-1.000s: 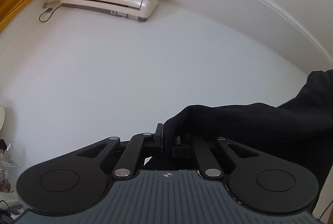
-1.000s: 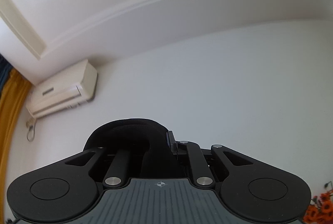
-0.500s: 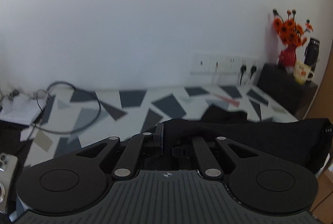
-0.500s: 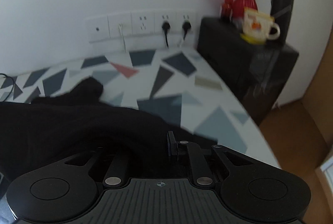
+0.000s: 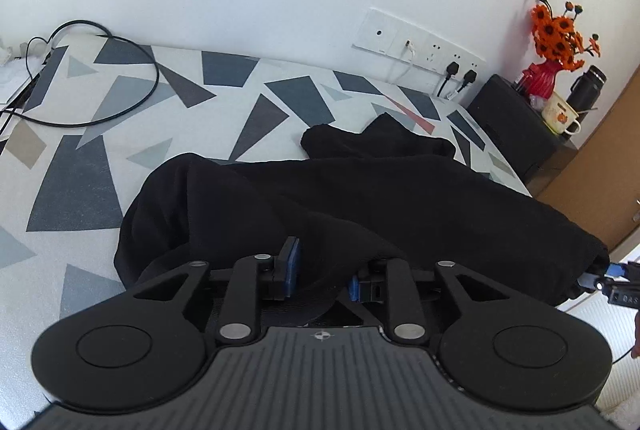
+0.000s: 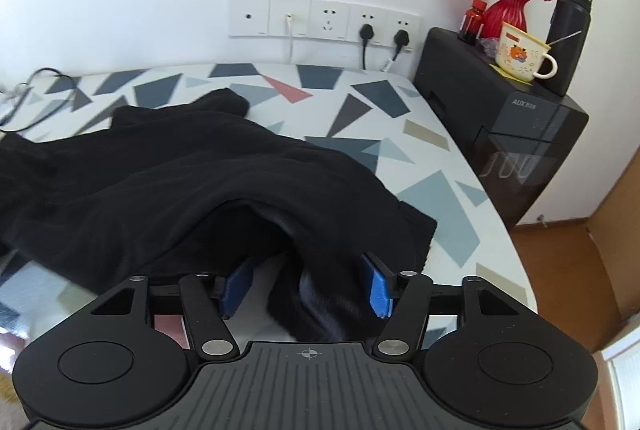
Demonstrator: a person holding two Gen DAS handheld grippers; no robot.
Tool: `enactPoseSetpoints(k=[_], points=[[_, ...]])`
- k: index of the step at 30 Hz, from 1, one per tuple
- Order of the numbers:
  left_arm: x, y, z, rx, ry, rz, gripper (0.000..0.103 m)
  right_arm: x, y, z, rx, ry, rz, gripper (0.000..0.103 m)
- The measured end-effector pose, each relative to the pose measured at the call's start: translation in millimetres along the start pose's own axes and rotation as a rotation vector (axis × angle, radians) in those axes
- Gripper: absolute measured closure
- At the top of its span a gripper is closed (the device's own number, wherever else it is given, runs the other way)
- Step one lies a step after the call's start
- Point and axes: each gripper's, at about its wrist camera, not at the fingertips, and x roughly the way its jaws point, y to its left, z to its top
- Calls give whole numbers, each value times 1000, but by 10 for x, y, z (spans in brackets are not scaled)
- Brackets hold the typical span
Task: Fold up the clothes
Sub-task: 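Lower the black garment onto the bed and open both grippers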
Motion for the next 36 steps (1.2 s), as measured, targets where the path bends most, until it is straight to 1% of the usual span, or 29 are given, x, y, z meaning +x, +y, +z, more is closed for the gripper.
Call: enactPoseSetpoints(k=[2, 3, 5, 8, 10, 13, 18, 20, 25, 31, 36], points=[[-29, 62, 9, -27, 0, -5, 67, -149, -57, -43, 40, -18, 14, 41], [-41, 80, 12, -38, 1, -10, 66, -218, -104, -61, 73, -30, 19, 40], [-39, 107, 12, -55, 5, -20, 61, -328, -217, -90, 157, -64, 21, 40], [-26, 122, 19, -61, 14, -26, 59, -452, -400, -133, 333, -124, 13, 39], [-35, 125, 30, -57, 13, -31, 59, -485, -496, -163, 448, -148, 12, 39], [-75, 138, 53, -53, 0, -40, 56, -483, -528, -190, 548, -162, 30, 39], [-189, 215, 34, -49, -20, -24, 48, -385, -413, -170, 563, -143, 65, 38], [-246, 257, 10, -49, -28, -17, 42, -314, -359, -143, 560, -126, 75, 38], [-367, 370, -41, -63, -50, -3, 35, -137, -208, -82, 545, -78, 81, 37], [-400, 491, -36, -108, -58, 1, 31, -59, -35, -56, 512, -24, 76, 37], [-261, 513, 15, -140, -34, -17, 30, -86, -19, -84, 513, 8, 72, 36]])
